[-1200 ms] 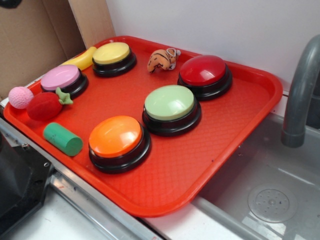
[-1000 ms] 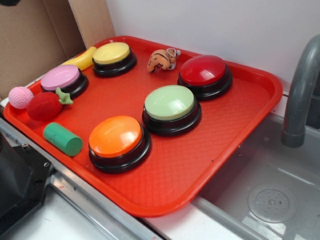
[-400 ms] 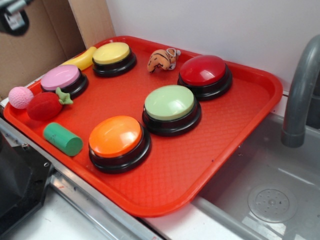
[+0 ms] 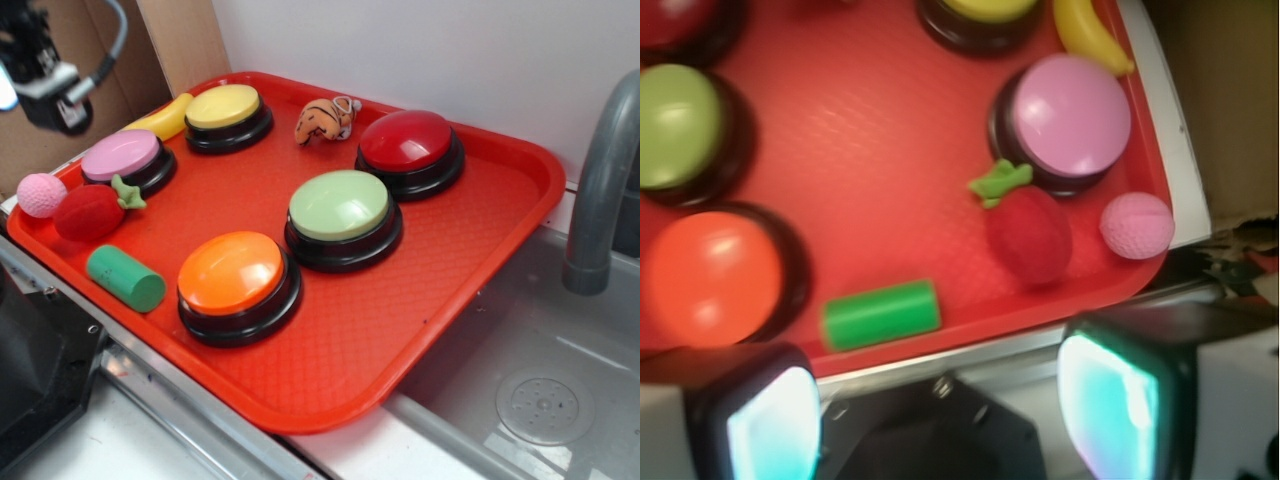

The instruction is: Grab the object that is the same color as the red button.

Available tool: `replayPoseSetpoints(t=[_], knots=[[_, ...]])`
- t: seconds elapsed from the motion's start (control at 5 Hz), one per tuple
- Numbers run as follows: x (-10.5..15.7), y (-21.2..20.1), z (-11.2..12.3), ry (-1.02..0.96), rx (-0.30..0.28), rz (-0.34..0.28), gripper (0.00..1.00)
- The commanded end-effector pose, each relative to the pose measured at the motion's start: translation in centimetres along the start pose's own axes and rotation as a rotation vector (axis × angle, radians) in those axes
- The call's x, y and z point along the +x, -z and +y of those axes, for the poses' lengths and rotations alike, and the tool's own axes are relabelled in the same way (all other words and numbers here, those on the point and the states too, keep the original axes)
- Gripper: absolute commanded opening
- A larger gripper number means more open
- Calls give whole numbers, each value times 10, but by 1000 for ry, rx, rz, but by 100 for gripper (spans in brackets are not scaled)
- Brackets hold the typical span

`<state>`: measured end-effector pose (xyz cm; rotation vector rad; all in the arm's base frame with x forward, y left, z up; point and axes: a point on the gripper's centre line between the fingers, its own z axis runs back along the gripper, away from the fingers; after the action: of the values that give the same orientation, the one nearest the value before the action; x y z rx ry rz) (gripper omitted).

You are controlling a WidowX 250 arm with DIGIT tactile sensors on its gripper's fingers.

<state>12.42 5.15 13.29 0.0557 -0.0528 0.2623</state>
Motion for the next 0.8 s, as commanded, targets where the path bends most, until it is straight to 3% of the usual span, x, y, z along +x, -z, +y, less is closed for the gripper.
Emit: replayPoseSetpoints(t=[0.0,0.4,0.6], knots=[[14,48,26,-99,70,-67,100],[24,92,35,-139,166,-53,100],[26,101,42,-169,184,-37,100]])
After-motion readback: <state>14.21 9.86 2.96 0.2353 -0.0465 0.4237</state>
